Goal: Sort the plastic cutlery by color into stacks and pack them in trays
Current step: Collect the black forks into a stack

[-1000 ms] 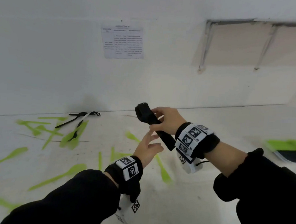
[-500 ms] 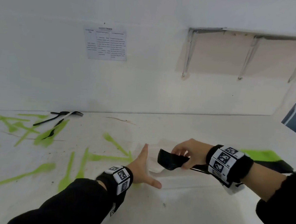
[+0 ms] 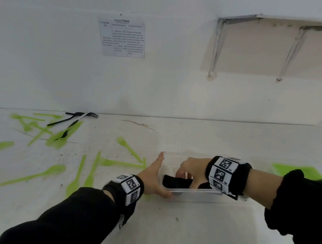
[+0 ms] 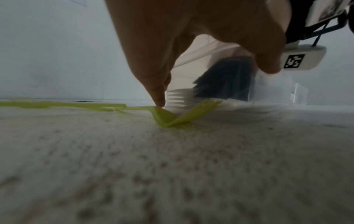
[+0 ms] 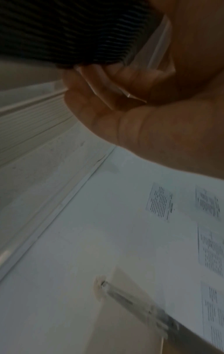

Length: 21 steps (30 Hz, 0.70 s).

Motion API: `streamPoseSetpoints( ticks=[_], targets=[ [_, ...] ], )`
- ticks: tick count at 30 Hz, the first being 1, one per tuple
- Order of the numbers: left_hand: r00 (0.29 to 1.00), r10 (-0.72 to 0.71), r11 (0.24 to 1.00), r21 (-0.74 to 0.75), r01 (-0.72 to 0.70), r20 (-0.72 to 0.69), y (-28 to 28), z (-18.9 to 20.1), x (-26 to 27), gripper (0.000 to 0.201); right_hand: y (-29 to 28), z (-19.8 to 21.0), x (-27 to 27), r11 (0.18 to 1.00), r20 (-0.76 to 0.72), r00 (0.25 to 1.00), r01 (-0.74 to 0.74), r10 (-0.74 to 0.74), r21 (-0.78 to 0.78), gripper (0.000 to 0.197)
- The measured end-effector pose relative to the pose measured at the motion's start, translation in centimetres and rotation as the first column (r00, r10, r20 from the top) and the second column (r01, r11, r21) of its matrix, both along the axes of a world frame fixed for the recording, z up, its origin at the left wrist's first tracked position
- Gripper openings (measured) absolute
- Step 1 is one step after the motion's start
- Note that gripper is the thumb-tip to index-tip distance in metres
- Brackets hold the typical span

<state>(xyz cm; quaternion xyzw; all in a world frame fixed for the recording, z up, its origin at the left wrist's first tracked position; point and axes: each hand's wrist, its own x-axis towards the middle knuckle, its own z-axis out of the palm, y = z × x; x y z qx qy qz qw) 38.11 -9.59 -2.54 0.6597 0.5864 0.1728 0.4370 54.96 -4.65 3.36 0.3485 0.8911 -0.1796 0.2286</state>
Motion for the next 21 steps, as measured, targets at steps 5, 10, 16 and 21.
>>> streamPoseSetpoints(
  ticks=[5,10,16,21],
  targets=[
    [1.0,-0.008,1.0,0.007,0.008,-0.009,0.0,0.0,0.0,0.134,-0.2,-0.6,-1.1,0.998,0.108,0.992,-0.062,0.06,0.013,0.053],
    [1.0,-0.005,1.0,0.008,0.005,-0.017,0.0,-0.1,0.0,0.135,-0.6,-0.5,-1.8,0.993,0.143,0.985,-0.107,0.098,0.051,0.055],
    [1.0,-0.006,1.0,0.008,0.006,-0.01,0.0,-0.2,-0.1,0.132,-0.7,0.3,-1.2,1.0,0.034,0.999,-0.017,0.017,0.01,0.06],
    [1.0,-0.001,1.0,0.006,0.001,-0.028,0.0,-0.2,-0.2,0.133,-0.5,0.5,-0.7,0.999,0.159,0.987,-0.003,-0.004,0.048,0.057]
  ],
)
